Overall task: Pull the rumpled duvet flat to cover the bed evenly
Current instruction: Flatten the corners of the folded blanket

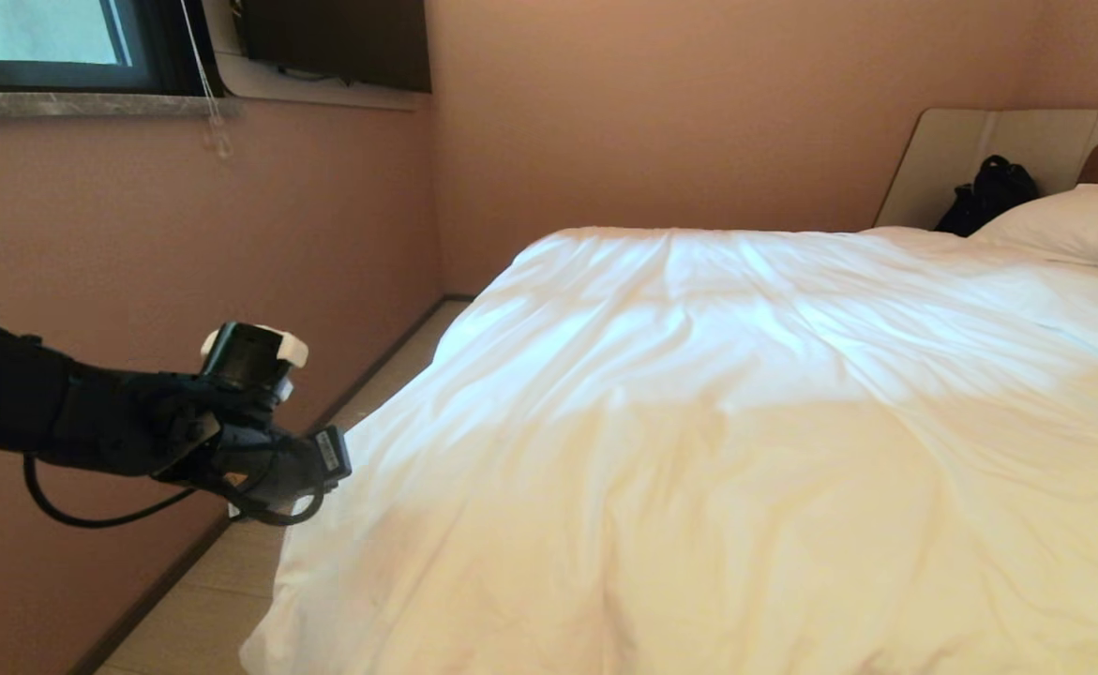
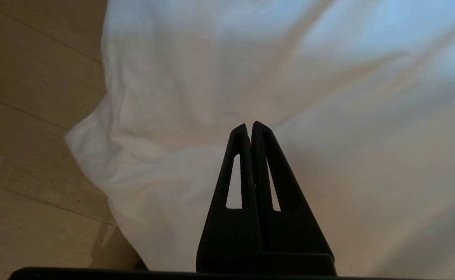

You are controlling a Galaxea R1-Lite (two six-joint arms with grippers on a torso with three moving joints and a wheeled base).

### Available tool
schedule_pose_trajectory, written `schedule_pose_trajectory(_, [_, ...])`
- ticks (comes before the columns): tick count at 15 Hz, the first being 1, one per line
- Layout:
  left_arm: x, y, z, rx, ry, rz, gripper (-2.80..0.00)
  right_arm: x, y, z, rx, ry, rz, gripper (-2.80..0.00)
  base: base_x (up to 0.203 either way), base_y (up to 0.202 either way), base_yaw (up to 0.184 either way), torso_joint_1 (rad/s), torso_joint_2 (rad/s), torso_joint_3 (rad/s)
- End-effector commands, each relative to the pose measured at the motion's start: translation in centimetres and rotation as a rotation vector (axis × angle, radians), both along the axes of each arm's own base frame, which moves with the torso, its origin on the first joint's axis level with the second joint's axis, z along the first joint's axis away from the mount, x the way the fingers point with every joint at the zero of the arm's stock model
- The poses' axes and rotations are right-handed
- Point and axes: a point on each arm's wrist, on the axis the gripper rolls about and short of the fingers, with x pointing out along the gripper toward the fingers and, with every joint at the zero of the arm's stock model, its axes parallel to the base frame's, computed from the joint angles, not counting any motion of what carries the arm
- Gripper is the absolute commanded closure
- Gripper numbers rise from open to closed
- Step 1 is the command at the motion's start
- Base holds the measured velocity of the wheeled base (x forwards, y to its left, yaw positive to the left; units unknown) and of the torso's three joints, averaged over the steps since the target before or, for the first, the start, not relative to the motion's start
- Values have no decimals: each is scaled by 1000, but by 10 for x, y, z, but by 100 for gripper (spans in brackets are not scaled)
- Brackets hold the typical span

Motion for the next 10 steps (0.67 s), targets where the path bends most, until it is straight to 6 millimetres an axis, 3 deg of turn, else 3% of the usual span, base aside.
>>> schedule_pose_trajectory(1, [-3,9,-15,2,9,24,0,0,0,0,0,1,0,0,0,0,0,0,0,0])
schedule_pose_trajectory(10, [-13,17,-38,10,26,39,0,0,0,0,0,1,0,0,0,0,0,0,0,0])
